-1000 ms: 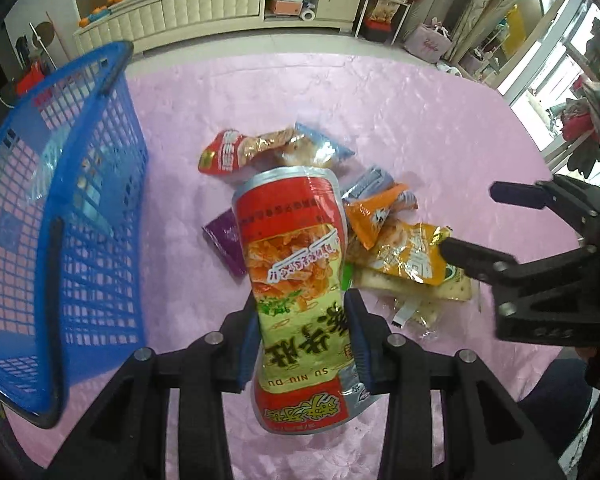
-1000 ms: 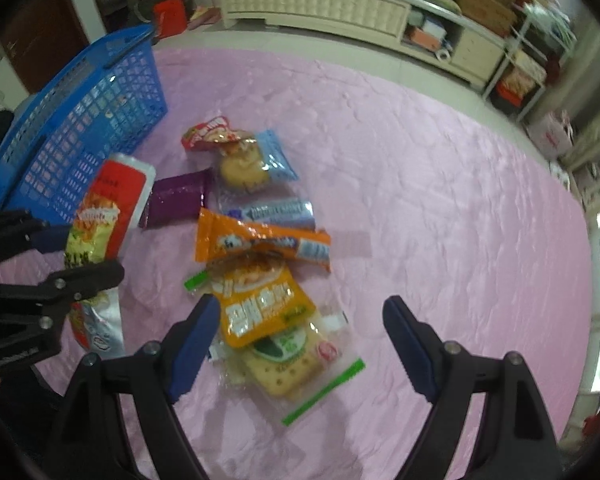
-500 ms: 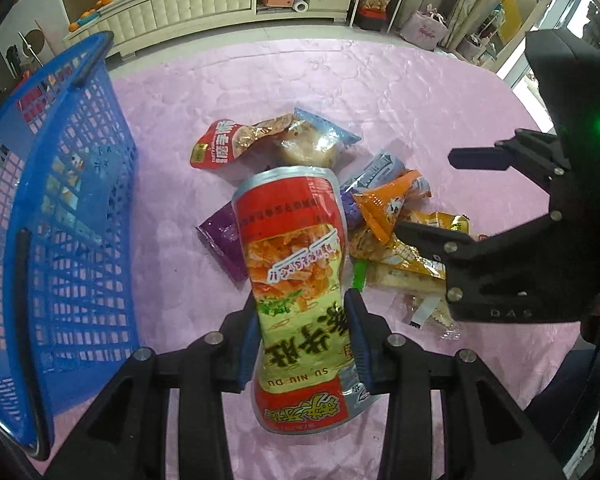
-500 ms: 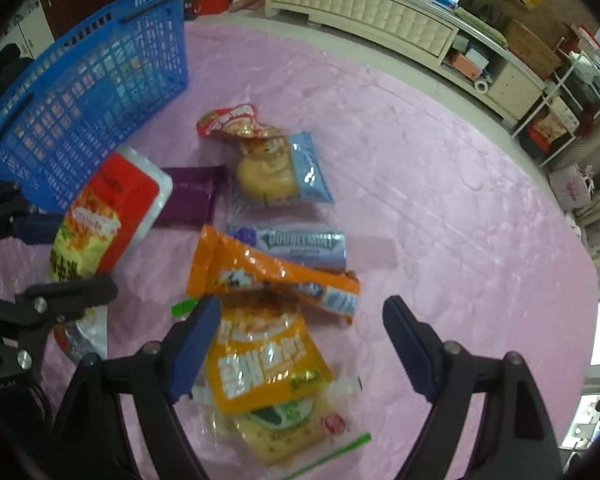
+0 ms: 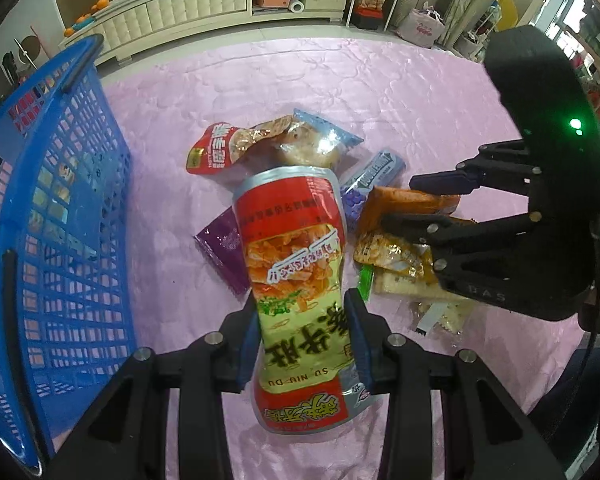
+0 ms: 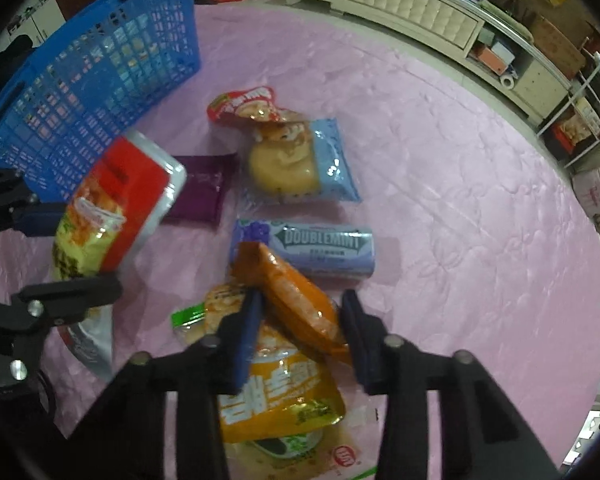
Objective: Organize snacks
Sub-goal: 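Grasp the orange packet with the right gripper while the left holds the red bag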
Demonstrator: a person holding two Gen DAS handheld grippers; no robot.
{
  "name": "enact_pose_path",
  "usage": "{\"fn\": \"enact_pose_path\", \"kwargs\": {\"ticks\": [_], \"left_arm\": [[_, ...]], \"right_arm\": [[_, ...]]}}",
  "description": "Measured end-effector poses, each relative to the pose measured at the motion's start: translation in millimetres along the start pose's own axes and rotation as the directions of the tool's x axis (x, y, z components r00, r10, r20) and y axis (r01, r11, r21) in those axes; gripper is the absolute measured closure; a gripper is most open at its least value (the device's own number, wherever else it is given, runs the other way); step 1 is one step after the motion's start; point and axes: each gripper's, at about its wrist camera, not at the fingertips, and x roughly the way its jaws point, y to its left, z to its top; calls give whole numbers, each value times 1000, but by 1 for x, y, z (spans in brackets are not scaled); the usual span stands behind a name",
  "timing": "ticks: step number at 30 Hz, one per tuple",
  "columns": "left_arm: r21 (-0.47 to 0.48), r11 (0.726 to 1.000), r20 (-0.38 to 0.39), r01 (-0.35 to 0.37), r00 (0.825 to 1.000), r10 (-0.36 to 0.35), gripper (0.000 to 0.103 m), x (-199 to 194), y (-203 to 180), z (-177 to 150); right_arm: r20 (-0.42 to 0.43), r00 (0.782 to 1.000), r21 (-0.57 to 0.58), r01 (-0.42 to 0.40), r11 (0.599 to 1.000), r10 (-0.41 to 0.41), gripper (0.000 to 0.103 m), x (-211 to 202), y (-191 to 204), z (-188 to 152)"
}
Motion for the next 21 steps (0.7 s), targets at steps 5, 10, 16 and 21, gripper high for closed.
{"fn": "enact_pose_path", "kwargs": {"ticks": [5,10,16,21], "left_arm": [[-2,1000,20,-3,1000,3,66,-9,-3,0],[14,1000,66,-1,998,1,66,-36,-10,-2],[29,1000,124,-7,992,3,66,-72,-16,-8],[29,1000,166,-11,986,6,66,-100,-13,-16]], "right_arm": [[65,998,40,-28,999,25,66,-24,3,-5],[113,993,61,-44,997,37,66,-53,13,-8],[166,986,87,-49,995,34,66,-92,23,-16],[201,979,92,-42,995,22,66,-120,35,-22]]}}
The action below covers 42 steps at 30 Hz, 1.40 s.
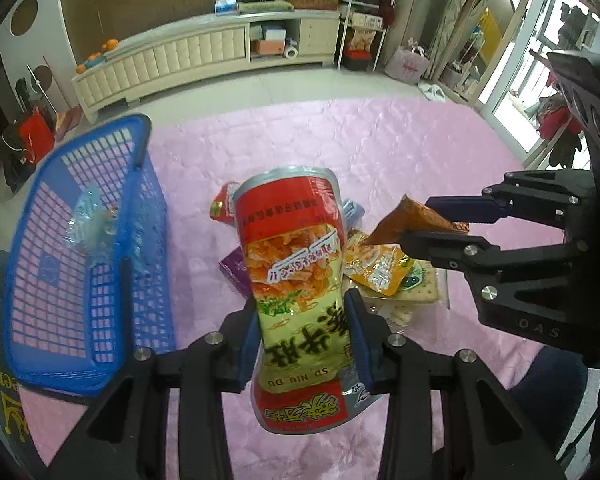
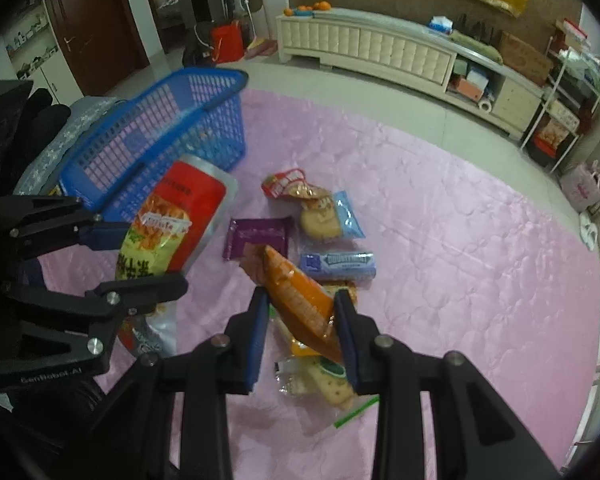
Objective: Organize snacks
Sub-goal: 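Grasp the orange packet with the right gripper while the left holds the red bag, then carry both packets to the basket and release the red bag from the left gripper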
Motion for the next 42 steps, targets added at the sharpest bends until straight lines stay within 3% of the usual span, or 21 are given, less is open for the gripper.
{"fn": "enact_pose_path", "kwargs": {"ticks": [13,23,32,42], "left_arm": [[-9,999,111,-34,993,35,66,-67,37,7],[-22,996,168,-87,982,89,66,-104,93,20],[-54,993,162,-100,981,108,66,-101,147,34],[-63,994,109,-90,989,96,66,-66,182,54]], "right_arm": [[92,996,-32,8,999,-5,66,-40,40,31],[127,991,-69,-33,997,42,66,-43,82,72],[121,991,-125,-34,992,49,66,-19,109,114],[70,997,-120,-28,992,37,66,35,117,148]]}}
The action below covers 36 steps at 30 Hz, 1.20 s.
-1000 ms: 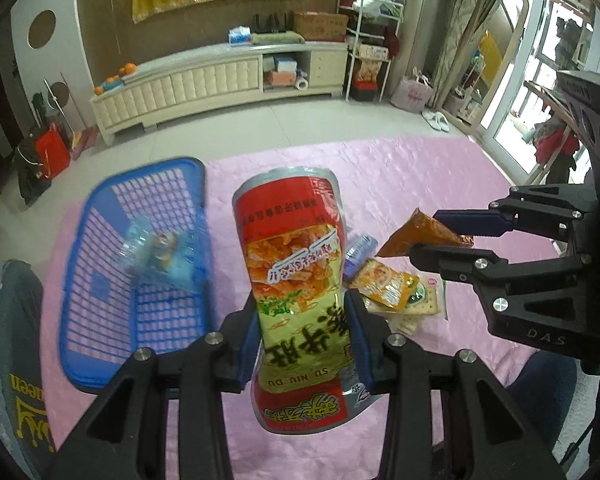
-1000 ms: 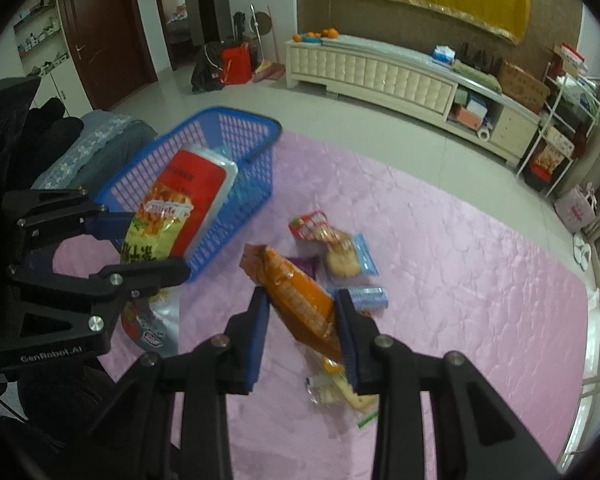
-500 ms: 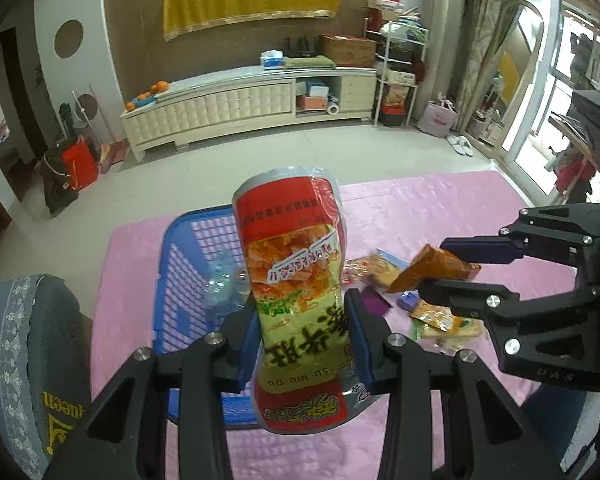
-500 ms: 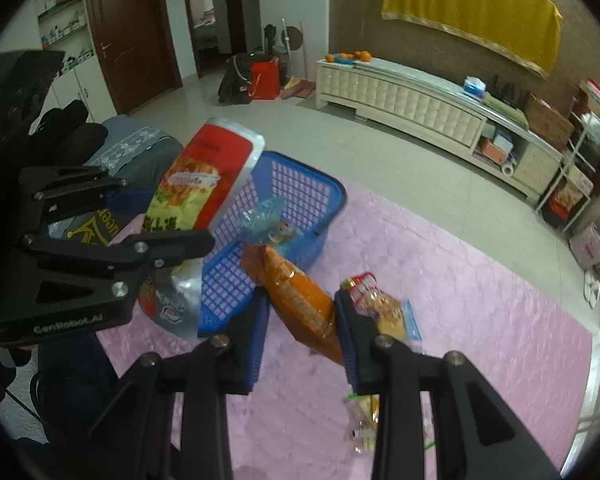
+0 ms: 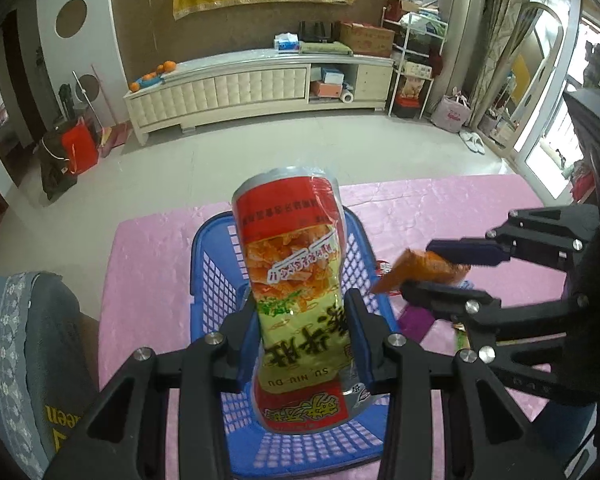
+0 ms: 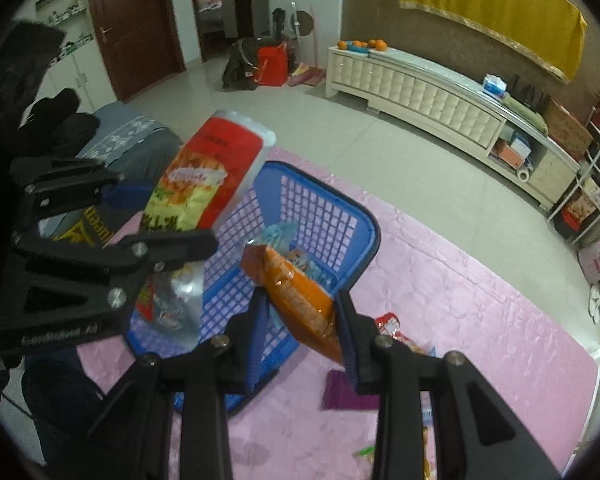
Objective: Organize snacks
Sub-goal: 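Carry both packets to the basket and release the red bag from the left gripper, then lower the orange packet into the basket and open the right gripper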
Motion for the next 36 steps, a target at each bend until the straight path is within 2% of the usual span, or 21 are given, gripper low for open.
{"fn": "enact_pose_path", "kwargs": {"ticks": [6,8,14,16,19,21,22,27,36], "left_arm": [[11,1000,-39,21,999,-21,65,32,4,5],[8,1000,-55,30,998,-29,65,45,5,3],[-6,998,-91,57,994,-58,64,74,1,4],[-2,998,-93,65,994,-65,62,78,-2,5],[22,999,-104,43,994,-41,47,82,-7,7],[21,999,-101,28,995,-25,30,82,-6,7],[20,1000,-92,15,996,-13,27,79,-5,7],[15,1000,-70,-11,997,12,27,62,2,4],[-15,999,-24,-39,999,38,27,28,21,-2]], "right_arm": [[-9,1000,56,12,998,-12,66,28,-12,13],[16,999,84,40,996,-42,66,31,-18,13],[17,999,126,29,992,-31,66,37,-27,12],[15,999,127,31,991,-33,66,36,-28,13],[24,999,135,34,990,-37,66,31,-30,12],[30,999,135,39,990,-44,66,28,-30,13],[33,998,137,46,990,-51,66,26,-30,13],[45,997,130,63,989,-70,66,18,-26,13],[53,997,81,42,996,-47,66,10,-4,24]]}}
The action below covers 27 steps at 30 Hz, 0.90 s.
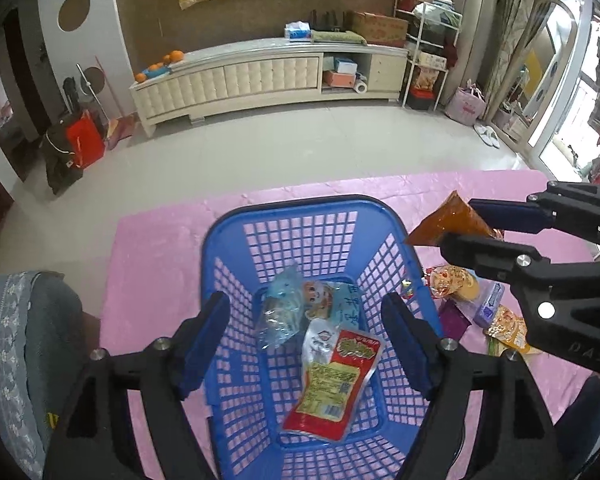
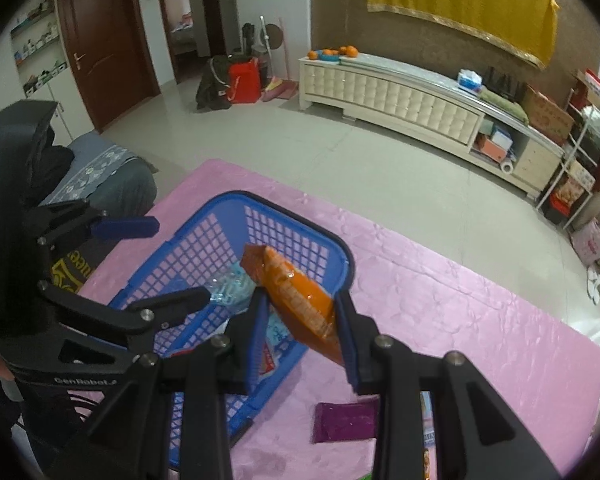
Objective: Organize snacks
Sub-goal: 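Lower the orange packet into the basket and open the right gripper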
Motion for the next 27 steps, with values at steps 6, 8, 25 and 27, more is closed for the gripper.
{"fn": "enact_pose_path", "kwargs": {"ticks": [6,8,25,27], "left_arm": [[-30,999,14,-22,1000,22,27,-6,20,-3],[-37,999,18,-26,999,27,27,-8,28,-4],[-76,996,5,-51,999,51,27,8,56,-14],[-78,996,3,-47,999,48,27,9,57,-15]], "right_arm": [[-7,1000,-49,-19,999,19,65,8,19,13],[-15,1000,-71,-21,997,20,65,14,27,16],[-83,996,-137,3,991,-14,65,69,39,28],[-100,995,-123,-1,992,-11,60,72,36,28]]}}
